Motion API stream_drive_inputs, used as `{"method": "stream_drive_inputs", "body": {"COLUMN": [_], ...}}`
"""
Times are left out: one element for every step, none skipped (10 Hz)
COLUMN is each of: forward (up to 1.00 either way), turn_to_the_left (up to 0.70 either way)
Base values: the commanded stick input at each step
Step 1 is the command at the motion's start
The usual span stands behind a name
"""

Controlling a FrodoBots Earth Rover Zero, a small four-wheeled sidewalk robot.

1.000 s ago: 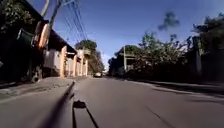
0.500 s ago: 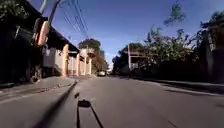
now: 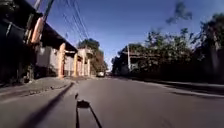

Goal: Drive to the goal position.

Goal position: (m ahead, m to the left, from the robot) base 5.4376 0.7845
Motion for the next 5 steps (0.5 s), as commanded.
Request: {"method": "stream_drive_inputs", "body": {"forward": [1.00, 1.00, 1.00, 1.00, 1.00], "turn_to_the_left": [0.00, 0.00, 0.00, 0.00, 0.00]}}
